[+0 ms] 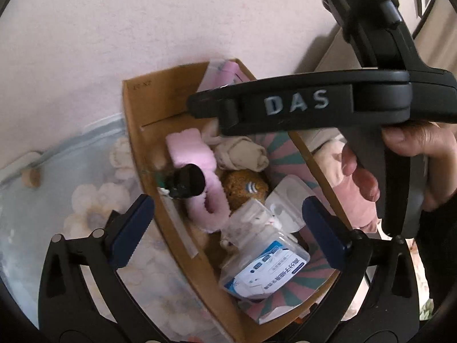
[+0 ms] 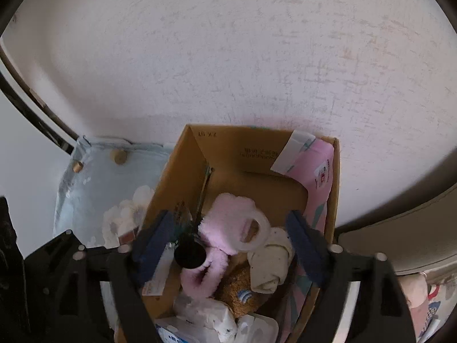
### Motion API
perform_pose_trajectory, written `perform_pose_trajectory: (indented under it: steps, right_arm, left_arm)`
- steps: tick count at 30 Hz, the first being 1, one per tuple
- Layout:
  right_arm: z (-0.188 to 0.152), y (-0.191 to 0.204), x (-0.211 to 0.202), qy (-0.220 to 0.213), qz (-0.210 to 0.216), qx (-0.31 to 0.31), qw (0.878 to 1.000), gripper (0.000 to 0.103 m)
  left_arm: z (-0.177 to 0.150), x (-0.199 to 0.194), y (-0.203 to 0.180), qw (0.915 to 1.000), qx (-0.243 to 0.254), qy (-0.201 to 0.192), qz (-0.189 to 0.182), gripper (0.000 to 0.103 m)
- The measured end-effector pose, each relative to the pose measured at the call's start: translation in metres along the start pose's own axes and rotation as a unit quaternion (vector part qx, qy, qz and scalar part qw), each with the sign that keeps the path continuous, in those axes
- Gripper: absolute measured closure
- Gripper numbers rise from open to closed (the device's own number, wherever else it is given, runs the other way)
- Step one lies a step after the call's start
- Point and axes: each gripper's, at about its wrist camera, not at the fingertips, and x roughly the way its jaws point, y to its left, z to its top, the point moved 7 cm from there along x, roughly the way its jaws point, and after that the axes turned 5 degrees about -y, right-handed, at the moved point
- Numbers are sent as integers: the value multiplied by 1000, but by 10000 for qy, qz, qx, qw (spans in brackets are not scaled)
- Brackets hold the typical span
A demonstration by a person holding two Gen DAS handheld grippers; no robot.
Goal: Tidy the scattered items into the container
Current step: 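Carry the clear tube and white ring into the box and release both, then return to the sheet, grasp the beige cylinder with the left gripper while the right grasps the red lipstick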
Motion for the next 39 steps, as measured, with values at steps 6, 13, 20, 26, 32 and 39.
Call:
perform_pose_trajectory:
  steps: [6, 13, 20, 26, 32, 39]
  right_arm:
    - [7, 1, -15, -180, -1, 190, 9997, 24]
    - [14, 22, -28, -303, -138, 126, 9994, 24]
    - [26, 59, -36, -539, -322, 48, 9980, 24]
    - [27, 88, -34, -556, -481, 15, 9973, 24]
    - [18, 121, -26, -512, -543, 71, 9972, 24]
    - [12, 141, -10, -445, -835, 342, 9949, 24]
  left_arm:
    - [4, -20, 19, 9995, -18, -232, 220, 0]
    - [5, -56, 52, 9976, -91, -516, 445, 0]
    - [7, -105, 100, 9916, -306, -863, 909, 0]
    - [-2, -124, 141, 9895, -583, -933, 939, 0]
    - [-7, -141, 176, 9868, -731, -988, 1055, 0]
    - [-13, -150, 221, 9835, -745, -965, 1335, 0]
